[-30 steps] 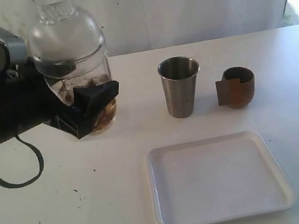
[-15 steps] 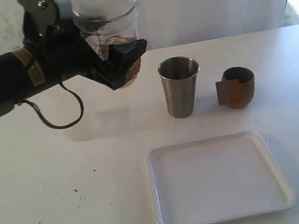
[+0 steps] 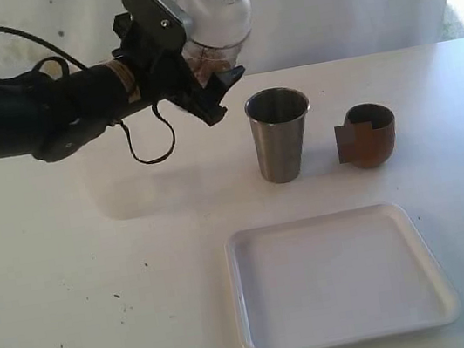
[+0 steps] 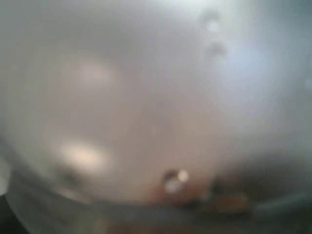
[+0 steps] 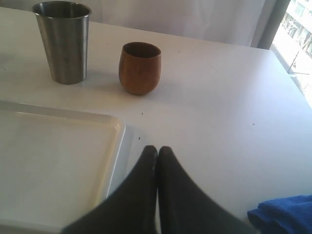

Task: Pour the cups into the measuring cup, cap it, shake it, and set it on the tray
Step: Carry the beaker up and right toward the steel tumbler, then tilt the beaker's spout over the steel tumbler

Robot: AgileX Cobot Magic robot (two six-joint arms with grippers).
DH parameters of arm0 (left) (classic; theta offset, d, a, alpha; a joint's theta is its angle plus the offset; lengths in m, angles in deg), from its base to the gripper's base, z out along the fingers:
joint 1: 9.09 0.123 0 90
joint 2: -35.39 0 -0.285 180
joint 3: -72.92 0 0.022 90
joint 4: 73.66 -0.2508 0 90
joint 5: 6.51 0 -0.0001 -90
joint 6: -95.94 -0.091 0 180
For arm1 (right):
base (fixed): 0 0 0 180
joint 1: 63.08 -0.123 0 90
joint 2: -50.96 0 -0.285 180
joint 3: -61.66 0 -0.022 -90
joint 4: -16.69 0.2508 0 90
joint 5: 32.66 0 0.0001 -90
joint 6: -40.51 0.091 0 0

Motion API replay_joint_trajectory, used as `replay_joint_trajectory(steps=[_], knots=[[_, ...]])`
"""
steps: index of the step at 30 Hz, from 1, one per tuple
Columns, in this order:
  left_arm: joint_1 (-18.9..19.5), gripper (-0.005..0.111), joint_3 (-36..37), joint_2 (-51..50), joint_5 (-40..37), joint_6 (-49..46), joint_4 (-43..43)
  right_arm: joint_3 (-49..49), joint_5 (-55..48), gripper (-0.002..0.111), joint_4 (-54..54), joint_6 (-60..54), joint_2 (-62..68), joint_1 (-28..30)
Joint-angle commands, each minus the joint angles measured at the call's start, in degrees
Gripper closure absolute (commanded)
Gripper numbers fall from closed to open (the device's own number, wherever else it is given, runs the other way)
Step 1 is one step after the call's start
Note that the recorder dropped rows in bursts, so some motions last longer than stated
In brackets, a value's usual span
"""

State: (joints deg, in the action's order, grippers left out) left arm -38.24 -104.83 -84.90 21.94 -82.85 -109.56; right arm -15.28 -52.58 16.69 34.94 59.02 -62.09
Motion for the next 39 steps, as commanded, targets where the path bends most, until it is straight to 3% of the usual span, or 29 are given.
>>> replay_joint_trajectory(steps=[1,8,18,30,36,39], knots=[[0.7,0.107,-5.2,-2.4,2.7,-5.1,7.0,-0.3,0.2,0.108,0.0,0.2,-0.3,0.1],[1.8,0.107,-10.5,-9.2,3.1,-7.6,8.0,-0.3,0.2,0.108,0.0,0.2,-0.3,0.1],[2.0,0.107,-13.8,-12.8,2.9,-30.8,8.2,-0.3,0.2,0.108,0.0,0.2,-0.3,0.1],[2.7,0.107,-13.8,-12.8,2.8,-37.7,8.8,-0.3,0.2,0.108,0.0,0.2,-0.3,0.1],[2.7,0.107,-13.9,-12.9,2.8,-42.3,14.7,-0.3,0.2,0.108,0.0,0.2,-0.3,0.1],[2.5,0.107,-15.8,-12.9,-2.6,-42.1,16.3,-0.3,0.2,0.108,0.0,0.2,-0.3,0.1]])
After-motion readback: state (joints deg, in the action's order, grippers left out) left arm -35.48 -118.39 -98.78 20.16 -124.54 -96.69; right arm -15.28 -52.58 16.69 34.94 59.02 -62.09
